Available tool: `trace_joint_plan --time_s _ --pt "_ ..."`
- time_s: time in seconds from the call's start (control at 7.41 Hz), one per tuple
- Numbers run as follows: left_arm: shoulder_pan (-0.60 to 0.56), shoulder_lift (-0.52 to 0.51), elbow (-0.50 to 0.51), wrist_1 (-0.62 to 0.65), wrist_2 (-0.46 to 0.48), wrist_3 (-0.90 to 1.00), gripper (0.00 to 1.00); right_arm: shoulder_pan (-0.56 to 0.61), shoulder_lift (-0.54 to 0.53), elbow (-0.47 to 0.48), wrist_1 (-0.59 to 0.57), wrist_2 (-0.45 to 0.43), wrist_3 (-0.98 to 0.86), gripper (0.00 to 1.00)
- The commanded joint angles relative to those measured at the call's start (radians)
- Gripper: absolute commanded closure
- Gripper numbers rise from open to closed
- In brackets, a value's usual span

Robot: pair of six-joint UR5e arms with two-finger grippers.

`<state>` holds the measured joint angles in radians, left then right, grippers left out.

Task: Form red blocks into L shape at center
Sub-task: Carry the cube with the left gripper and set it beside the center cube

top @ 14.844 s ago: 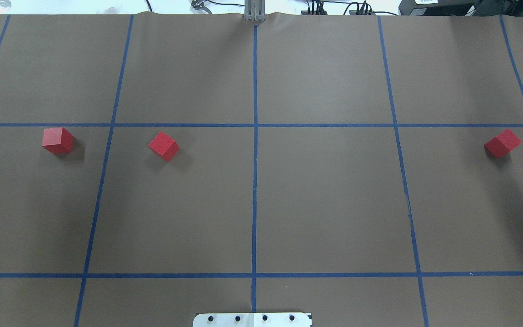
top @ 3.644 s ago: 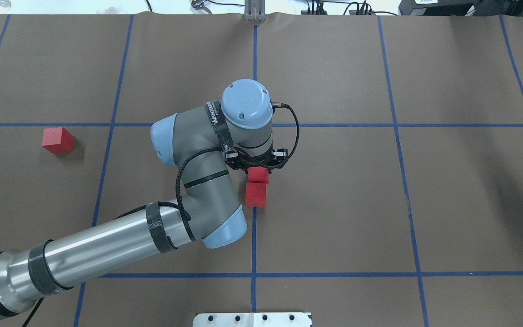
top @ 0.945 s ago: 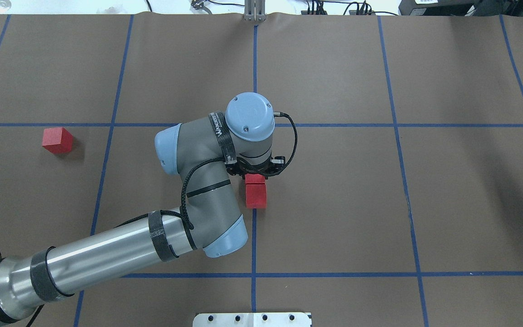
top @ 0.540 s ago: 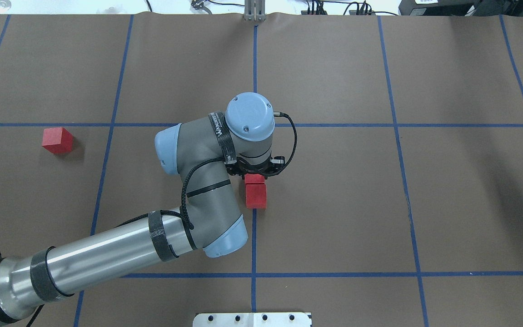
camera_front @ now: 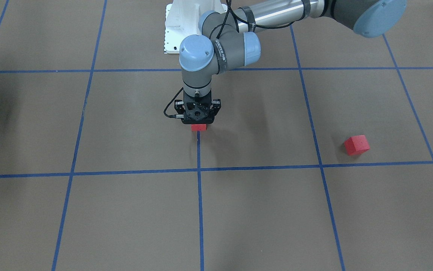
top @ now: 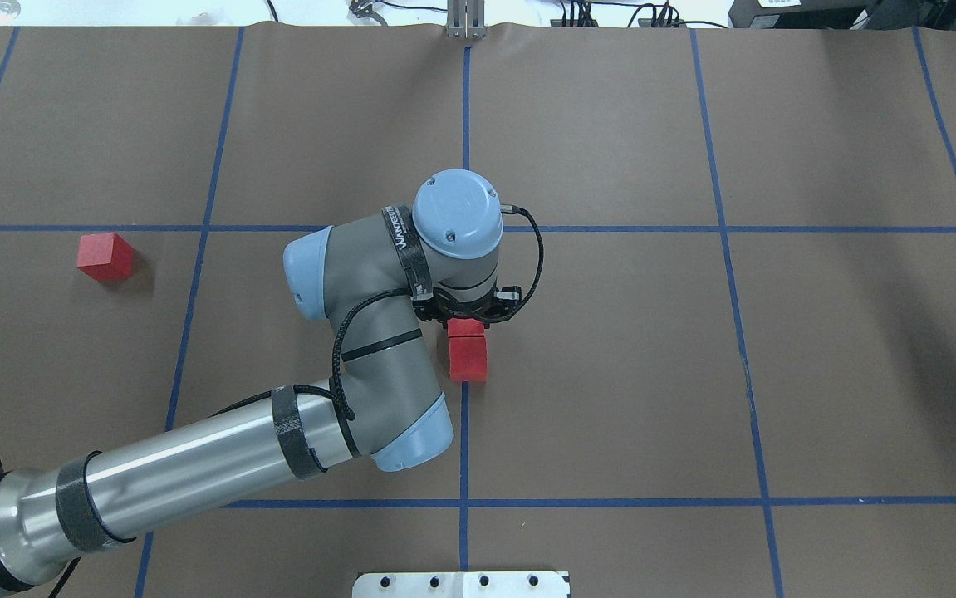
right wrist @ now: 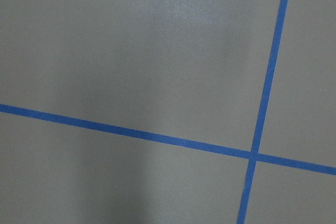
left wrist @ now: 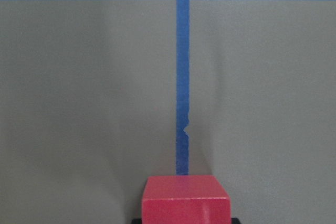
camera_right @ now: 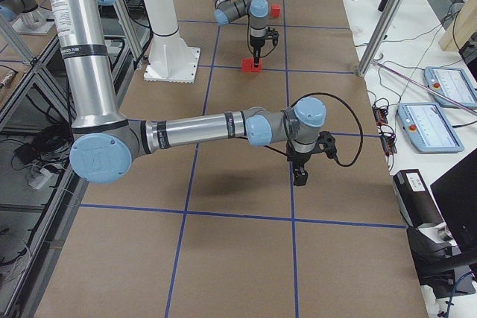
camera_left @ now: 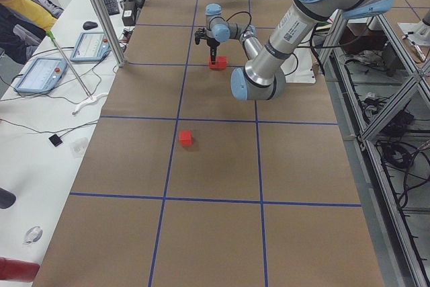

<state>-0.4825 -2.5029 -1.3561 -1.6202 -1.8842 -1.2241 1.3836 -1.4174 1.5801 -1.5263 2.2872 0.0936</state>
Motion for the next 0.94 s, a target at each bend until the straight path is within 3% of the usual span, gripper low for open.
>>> trace_joint_plan --time_s 0.0,0.54,0.67,0.81 --pt "-0.001 -0.001 0.0 0.0 0.004 0.0 0.0 0.0 0.0 0.001 0.0 0.0 0.0 0.01" --pt "-0.034 -0.002 -0.056 0.023 -0.009 0.015 0.01 0.002 -0.002 0.0 0.0 -0.002 -0.002 0.0" --pt "-0.05 0.001 -0.121 0.073 -0.033 0.093 0.01 0.003 -0.003 0.0 0.0 -0.002 -0.002 0.01" --pt "-0.073 0.072 -0.221 0.115 -0.038 0.185 0.01 0.003 -0.005 0.0 0.0 -0.002 -0.002 0.0"
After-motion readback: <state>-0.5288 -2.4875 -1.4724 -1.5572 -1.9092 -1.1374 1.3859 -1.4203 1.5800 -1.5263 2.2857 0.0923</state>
